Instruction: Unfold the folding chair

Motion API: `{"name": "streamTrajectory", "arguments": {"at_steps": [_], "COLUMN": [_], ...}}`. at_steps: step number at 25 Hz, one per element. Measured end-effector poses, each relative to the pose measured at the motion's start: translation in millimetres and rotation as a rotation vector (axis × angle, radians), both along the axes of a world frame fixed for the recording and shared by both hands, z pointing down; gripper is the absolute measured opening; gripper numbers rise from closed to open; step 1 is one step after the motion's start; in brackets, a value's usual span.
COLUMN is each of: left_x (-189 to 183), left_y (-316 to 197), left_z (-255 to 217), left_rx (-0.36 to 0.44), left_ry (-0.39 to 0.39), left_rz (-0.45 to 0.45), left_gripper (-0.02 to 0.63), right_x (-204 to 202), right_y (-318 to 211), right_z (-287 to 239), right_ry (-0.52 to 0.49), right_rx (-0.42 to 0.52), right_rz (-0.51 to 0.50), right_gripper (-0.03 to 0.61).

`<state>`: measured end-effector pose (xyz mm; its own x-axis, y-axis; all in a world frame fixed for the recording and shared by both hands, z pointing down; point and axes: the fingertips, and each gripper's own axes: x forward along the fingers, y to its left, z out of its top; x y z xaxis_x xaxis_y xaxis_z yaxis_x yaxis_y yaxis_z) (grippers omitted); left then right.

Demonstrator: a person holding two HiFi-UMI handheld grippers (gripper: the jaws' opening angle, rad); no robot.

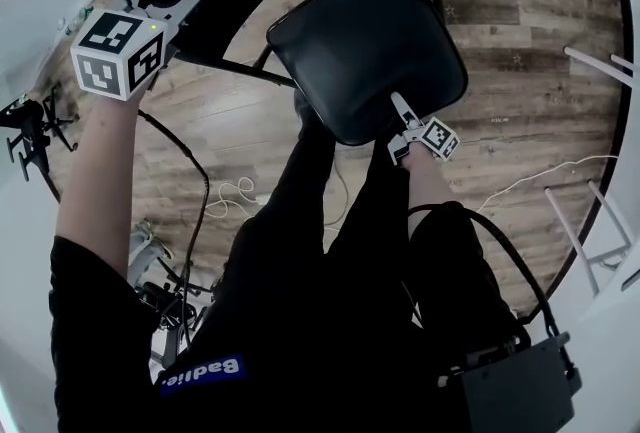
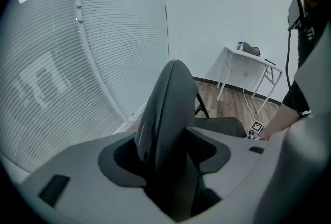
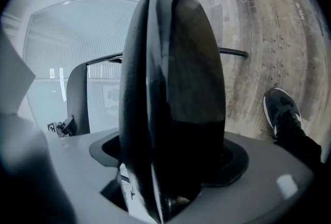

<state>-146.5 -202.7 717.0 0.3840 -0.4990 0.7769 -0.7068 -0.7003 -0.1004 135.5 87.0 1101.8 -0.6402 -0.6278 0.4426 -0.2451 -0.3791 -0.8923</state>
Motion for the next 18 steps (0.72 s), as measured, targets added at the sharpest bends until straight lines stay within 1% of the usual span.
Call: {"name": "streamTrajectory", "arguments": {"at_steps": [1,3,4,6,8,10,13,15,18], "left_x": [0.4,0.6,0.2,-0.3,-3.5,-9.3,-14.1,-22.3,-33.3], "left_y": [-0.3,-2.9,-4.0,-3.4,-3.0,-5.0,-14.8,-14.4,8.0], "left_z": [-0.6,-6.4,-10.5,-13.8,-12.8,-16.2,-31.2,-49.8,-76.0], "left_rx": [0.0,0.004,0.005,-0.004,-0.014,-0.011,0.021,0.037,0.012], "left_ry": [0.001,0.009,0.016,0.026,0.009,-0.036,-0.08,-0.083,-0.051], "left_rz": [-0.001,-0.002,-0.004,-0.01,-0.012,0.002,0.012,-0.012,-0.073], "left_gripper": [0.233,0.236,0.236,0.236,0.243,0.245,0.245,0.245,0.245], "right_x": [1.8,9.8,14.7,23.9,24.6,19.4,19.4,12.9,2.3], "right_y": [2.1,7.4,10.5,20.0,30.8,32.9,7.5,-3.3,-1.7], "right_z": [0.9,0.6,-3.1,-16.8,-37.8,-71.4,-133.0,-175.5,-240.7], "right_ry": [0.012,0.075,0.114,0.183,0.227,0.252,0.297,0.315,0.305], "right_rx": [-0.021,-0.082,-0.113,-0.161,-0.182,-0.165,-0.075,-0.02,0.022], "right_rz": [-0.007,-0.026,-0.035,-0.064,-0.144,-0.266,-0.444,-0.537,-0.627], "right_gripper": [0.393,0.474,0.493,0.494,0.494,0.494,0.494,0.494,0.492]}}
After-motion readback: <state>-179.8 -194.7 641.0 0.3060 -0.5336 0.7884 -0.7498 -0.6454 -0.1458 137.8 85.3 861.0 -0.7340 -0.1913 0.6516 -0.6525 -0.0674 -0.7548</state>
